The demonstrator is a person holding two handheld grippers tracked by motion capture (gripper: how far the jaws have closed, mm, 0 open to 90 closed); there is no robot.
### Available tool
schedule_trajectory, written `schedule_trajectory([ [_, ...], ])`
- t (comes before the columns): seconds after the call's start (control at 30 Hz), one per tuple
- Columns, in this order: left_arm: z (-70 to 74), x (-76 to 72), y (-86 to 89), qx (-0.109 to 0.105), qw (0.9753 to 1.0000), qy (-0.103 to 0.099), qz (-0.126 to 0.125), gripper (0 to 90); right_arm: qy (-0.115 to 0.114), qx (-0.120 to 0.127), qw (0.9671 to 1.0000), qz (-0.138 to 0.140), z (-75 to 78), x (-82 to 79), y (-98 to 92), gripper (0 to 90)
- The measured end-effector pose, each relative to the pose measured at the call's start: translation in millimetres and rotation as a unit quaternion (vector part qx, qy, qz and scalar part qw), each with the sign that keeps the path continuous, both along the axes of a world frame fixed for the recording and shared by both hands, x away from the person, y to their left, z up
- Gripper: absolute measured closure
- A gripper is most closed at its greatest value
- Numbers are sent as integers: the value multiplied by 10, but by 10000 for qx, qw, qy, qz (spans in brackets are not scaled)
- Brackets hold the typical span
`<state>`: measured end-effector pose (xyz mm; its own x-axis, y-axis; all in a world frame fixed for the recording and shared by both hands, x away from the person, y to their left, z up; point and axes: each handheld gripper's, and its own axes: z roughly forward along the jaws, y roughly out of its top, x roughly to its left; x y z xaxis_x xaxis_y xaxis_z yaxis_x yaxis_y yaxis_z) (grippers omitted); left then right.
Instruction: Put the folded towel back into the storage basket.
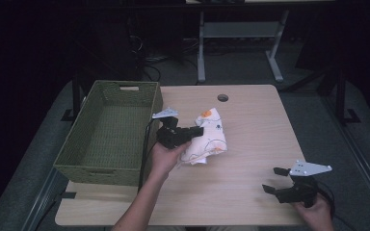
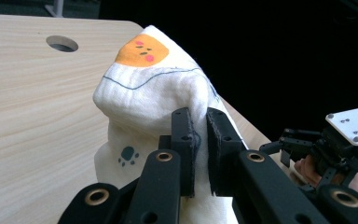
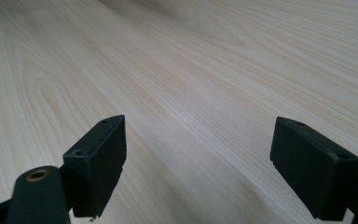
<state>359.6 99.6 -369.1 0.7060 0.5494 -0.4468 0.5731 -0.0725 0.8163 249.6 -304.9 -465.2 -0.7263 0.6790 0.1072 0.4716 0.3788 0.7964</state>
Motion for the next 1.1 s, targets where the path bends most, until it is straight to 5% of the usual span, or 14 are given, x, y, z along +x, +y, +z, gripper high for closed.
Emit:
schedule_trajectory([
  [1.1, 197, -26, 279, -26, 9999, -70, 87, 832, 16, -13, 10000, -32, 8, -7, -8, 180],
])
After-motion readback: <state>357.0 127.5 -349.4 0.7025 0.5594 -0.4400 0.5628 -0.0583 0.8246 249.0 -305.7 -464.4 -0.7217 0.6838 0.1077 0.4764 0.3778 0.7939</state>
